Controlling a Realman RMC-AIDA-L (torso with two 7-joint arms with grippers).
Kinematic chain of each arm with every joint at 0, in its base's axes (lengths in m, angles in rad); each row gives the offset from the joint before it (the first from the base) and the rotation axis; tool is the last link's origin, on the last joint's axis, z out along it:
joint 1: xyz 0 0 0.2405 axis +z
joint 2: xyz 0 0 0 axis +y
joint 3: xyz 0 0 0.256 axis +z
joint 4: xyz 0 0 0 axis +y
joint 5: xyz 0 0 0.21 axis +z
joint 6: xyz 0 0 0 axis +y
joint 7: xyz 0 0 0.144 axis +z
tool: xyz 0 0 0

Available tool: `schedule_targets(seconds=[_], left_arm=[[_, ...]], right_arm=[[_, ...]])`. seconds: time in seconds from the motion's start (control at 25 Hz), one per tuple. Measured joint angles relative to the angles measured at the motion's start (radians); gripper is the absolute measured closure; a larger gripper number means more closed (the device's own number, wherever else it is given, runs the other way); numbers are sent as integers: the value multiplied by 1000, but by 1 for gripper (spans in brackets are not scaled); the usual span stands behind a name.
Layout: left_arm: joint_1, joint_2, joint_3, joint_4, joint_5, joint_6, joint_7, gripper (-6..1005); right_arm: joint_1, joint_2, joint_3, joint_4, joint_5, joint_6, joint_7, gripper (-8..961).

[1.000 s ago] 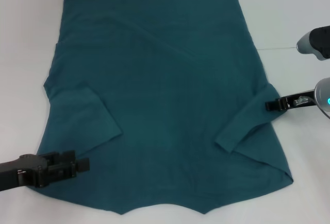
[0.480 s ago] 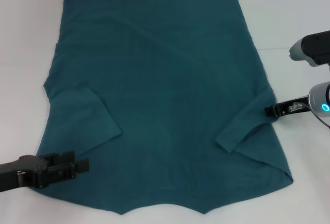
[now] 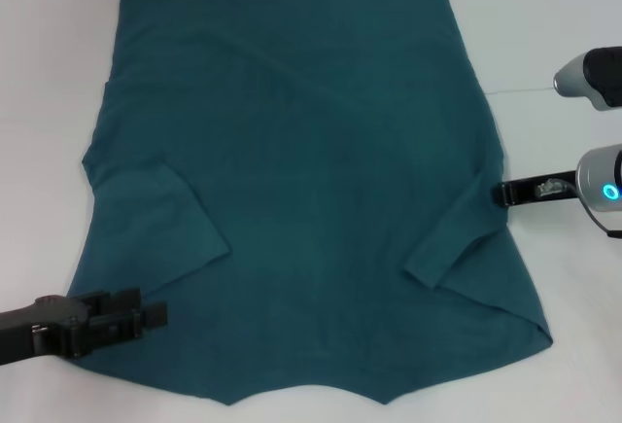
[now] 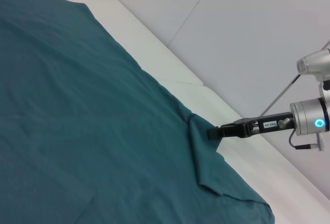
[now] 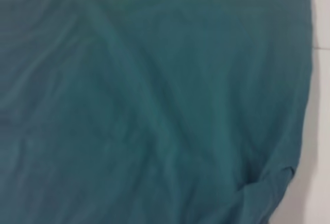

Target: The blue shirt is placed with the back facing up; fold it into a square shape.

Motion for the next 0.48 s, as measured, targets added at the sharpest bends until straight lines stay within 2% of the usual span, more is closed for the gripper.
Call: schedule_targets(seconds=[0.16, 0.48], left_arm=[[0, 0, 0, 0, 0, 1, 0, 296], [-1, 0, 0, 0, 0, 1, 0, 296]], right_arm=[[2, 0, 1, -16, 38, -2, -2, 908], [14, 0, 3, -27, 110, -6, 0, 893]])
